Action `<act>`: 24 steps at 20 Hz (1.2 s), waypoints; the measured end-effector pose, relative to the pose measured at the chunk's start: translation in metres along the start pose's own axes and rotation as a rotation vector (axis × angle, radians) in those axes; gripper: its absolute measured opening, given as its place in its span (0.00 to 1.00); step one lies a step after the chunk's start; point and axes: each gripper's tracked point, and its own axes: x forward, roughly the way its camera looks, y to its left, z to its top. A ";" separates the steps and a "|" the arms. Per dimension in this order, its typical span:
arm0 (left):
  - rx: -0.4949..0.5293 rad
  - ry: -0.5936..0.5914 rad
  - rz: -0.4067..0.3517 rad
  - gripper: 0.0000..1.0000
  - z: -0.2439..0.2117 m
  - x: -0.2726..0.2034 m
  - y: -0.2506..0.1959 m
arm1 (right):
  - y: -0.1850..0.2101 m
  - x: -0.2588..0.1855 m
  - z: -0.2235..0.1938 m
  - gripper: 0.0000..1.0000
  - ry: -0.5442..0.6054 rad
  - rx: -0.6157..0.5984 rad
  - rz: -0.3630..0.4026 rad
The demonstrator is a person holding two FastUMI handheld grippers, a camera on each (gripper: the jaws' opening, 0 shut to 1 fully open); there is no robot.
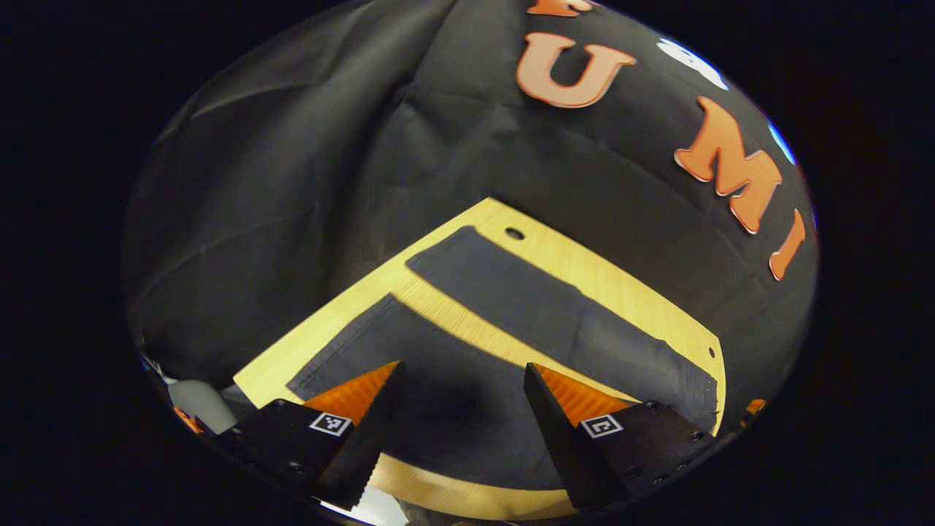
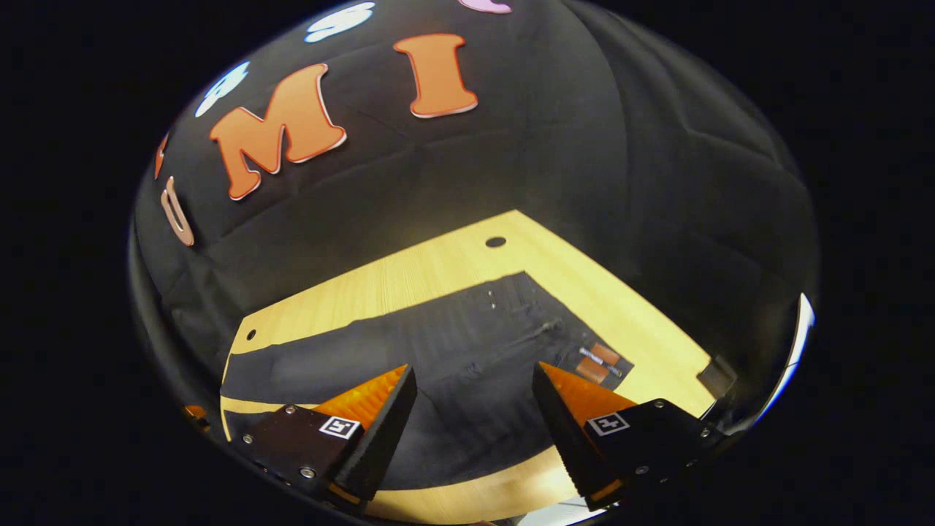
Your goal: Grasp the waist and the cuffs of the jeans and fold them to make the two legs overlap; first hold the waist and fold one-third of the jeans toward the cuffs, then hold the cuffs and fold the remaining one-third in the same direction to finish folding.
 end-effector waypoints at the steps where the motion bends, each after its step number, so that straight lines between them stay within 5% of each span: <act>1: -0.046 0.031 -0.003 0.98 -0.008 0.000 0.007 | -0.002 0.003 -0.007 0.97 0.028 0.022 0.001; 12: -0.601 0.258 0.005 0.97 -0.074 0.017 0.101 | -0.040 0.031 -0.070 0.98 0.297 0.345 -0.024; 20: -0.818 0.195 -0.172 0.88 -0.045 0.049 0.105 | -0.048 0.031 -0.098 0.99 0.333 0.471 -0.079; 24: -0.764 0.204 -0.186 0.78 -0.038 0.073 0.096 | -0.055 0.035 -0.096 0.99 0.322 0.562 -0.086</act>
